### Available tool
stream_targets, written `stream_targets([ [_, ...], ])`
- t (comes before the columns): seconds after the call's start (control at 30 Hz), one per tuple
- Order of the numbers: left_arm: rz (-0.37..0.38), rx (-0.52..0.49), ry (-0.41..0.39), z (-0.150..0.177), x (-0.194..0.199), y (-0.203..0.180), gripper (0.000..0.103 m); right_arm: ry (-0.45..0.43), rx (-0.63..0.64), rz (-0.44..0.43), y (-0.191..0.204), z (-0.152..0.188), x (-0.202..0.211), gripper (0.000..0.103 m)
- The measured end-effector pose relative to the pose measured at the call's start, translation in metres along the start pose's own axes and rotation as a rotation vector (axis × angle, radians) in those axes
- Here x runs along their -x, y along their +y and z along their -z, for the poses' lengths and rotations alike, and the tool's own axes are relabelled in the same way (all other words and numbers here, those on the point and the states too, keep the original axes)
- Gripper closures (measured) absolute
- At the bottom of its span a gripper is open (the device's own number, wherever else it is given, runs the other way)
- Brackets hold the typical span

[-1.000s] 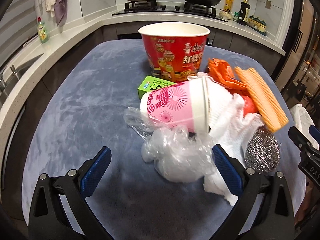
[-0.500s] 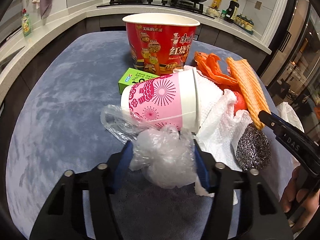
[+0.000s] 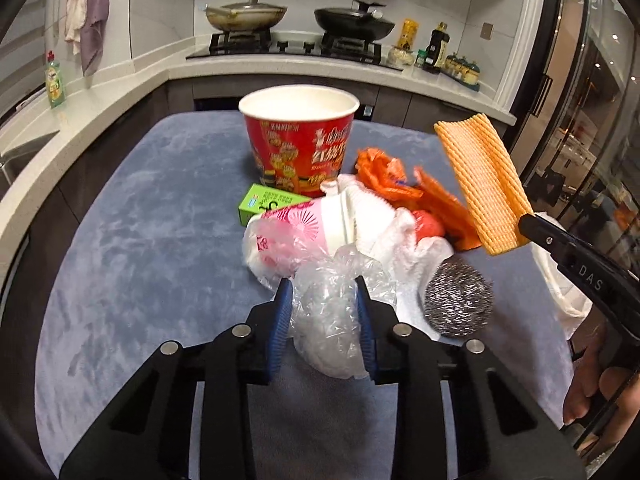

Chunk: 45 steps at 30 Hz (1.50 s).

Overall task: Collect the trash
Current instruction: 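Grasp the clear plastic bag with the left tool while the right tool grasps the orange wafer, then carry both items to the white bin and open both tools to drop them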

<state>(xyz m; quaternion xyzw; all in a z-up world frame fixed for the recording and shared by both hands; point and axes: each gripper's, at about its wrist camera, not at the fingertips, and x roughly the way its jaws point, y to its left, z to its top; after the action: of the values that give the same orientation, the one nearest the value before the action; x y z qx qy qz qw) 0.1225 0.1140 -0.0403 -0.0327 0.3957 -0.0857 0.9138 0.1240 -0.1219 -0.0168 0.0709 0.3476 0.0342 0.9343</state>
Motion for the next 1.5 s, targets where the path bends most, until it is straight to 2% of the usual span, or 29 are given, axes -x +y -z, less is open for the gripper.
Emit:
stream_targets([
  [0.2, 0.052, -0.054, -0.071, -0.013, 0.037, -0.027, 0.074, -0.072, -0.025, 0.030, -0.018, -0.009, 0.042, 0.093],
  [0.33, 0.123, -0.112, -0.106, -0.022, 0.053, -0.062, 0.074, -0.117, -0.052, 0.078, -0.042, -0.010, 0.070, 0.093],
  [0.5, 0.225, -0.217, -0.152, -0.036, 0.064, -0.124, 0.074, -0.146, -0.092, 0.171, -0.086, -0.009, 0.097, 0.093],
  [0.67, 0.337, -0.300, -0.174, -0.047, 0.058, -0.186, 0.074, -0.133, -0.145, 0.288, -0.146, 0.000, 0.110, 0.093],
  [0.83, 0.451, -0.376, -0.141, -0.051, 0.031, -0.256, 0.073, -0.086, -0.220, 0.384, -0.204, 0.016, 0.106, 0.093],
  [0.9, 0.471, -0.396, -0.121, -0.052, 0.019, -0.278, 0.073, -0.062, -0.243, 0.409, -0.221, 0.022, 0.100, 0.093],
  [1.1, 0.555, -0.439, -0.010, -0.052, -0.028, -0.342, 0.073, -0.004, -0.298, 0.457, -0.265, 0.036, 0.083, 0.093],
  [1.3, 0.553, -0.488, 0.062, -0.047, -0.070, -0.384, 0.072, 0.051, -0.356, 0.465, -0.297, 0.047, 0.058, 0.091],
  [1.5, 0.552, -0.476, 0.100, -0.042, -0.095, -0.398, 0.070, 0.076, -0.401, 0.454, -0.311, 0.054, 0.040, 0.089],
])
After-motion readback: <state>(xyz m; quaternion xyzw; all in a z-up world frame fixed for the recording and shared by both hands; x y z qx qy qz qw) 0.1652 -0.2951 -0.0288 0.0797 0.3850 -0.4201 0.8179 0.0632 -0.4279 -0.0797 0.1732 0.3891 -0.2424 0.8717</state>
